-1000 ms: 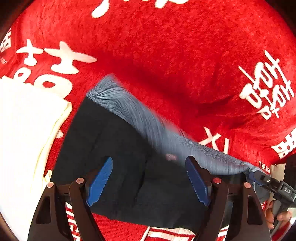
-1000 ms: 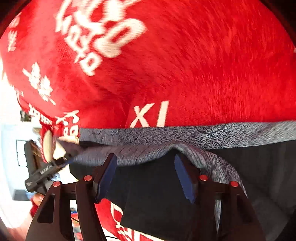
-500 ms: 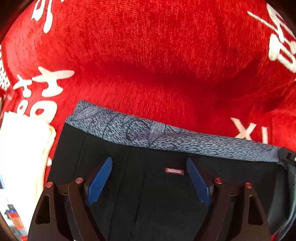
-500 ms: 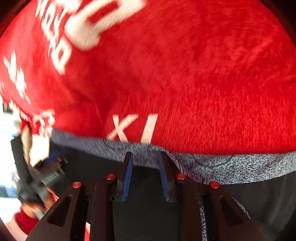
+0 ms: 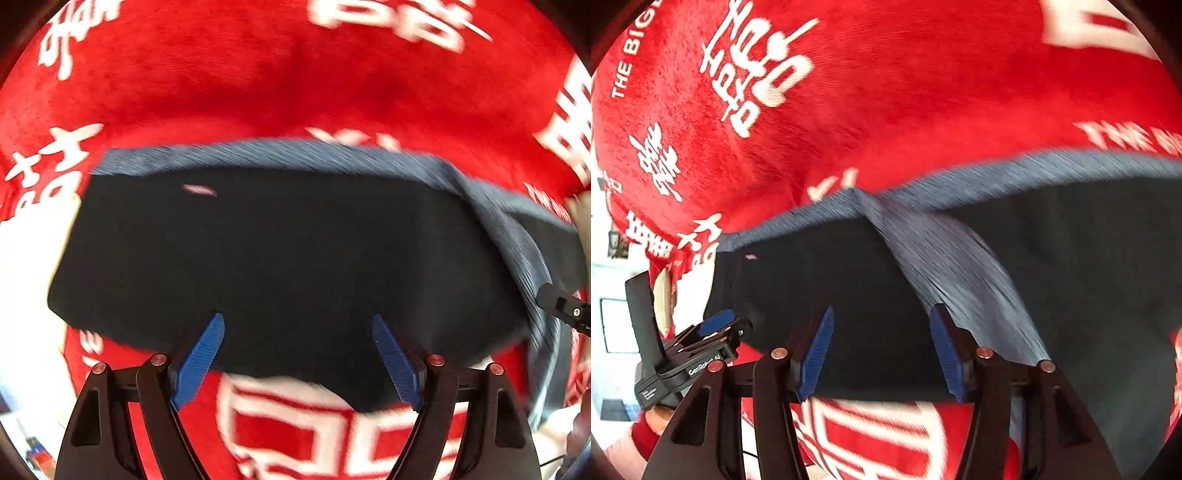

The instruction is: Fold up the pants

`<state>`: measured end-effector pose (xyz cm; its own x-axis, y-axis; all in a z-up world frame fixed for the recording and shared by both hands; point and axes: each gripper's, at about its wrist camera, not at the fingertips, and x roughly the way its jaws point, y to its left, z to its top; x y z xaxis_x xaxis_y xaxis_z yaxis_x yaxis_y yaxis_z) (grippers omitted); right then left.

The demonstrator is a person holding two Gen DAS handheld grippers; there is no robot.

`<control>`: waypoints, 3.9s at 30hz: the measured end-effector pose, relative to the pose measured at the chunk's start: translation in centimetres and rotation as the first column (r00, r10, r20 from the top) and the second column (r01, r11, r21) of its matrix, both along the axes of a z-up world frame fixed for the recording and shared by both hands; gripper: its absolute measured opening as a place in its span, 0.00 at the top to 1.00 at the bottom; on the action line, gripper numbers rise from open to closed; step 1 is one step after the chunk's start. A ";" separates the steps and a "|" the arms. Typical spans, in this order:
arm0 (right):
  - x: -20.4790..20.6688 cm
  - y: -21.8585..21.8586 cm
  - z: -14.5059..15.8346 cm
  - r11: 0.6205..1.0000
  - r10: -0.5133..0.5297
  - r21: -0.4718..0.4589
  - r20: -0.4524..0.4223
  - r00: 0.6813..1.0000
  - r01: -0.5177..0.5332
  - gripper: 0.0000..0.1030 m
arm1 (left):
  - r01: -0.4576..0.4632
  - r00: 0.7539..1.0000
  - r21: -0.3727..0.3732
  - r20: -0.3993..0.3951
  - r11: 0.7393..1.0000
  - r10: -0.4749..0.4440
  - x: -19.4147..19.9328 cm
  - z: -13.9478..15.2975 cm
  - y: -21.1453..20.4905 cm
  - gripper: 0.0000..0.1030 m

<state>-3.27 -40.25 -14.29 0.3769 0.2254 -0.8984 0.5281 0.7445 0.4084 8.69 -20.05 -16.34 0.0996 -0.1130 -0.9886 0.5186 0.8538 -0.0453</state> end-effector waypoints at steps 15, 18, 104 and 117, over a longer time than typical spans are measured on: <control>-23.3 2.0 0.8 0.930 -0.362 -0.108 -0.106 0.926 0.352 0.43 | 0.213 0.972 -0.091 -0.076 0.973 -0.220 -13.3 2.0 -2.4 0.19; -26.7 2.3 0.3 0.904 -0.419 -0.140 -0.111 0.901 0.403 0.43 | 0.240 0.967 -0.095 -0.069 0.966 -0.247 -14.5 2.2 -2.5 0.19; -15.6 -30.2 11.1 0.949 -0.173 -0.246 0.114 0.978 0.196 0.56 | 0.097 0.993 -0.211 -0.042 0.973 -0.108 -7.6 3.3 -27.9 0.21; -12.7 -31.9 -0.3 0.947 -0.160 -0.302 -0.152 0.975 0.109 0.70 | -0.003 1.000 -0.044 -0.004 0.999 0.003 -6.2 -2.4 -25.7 0.21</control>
<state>-16.02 -72.15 -14.57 0.2196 -0.0967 -0.9708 0.6744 0.7341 0.0794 2.49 -45.78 -18.70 0.0964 -0.1562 -0.9830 0.5157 0.8526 -0.0850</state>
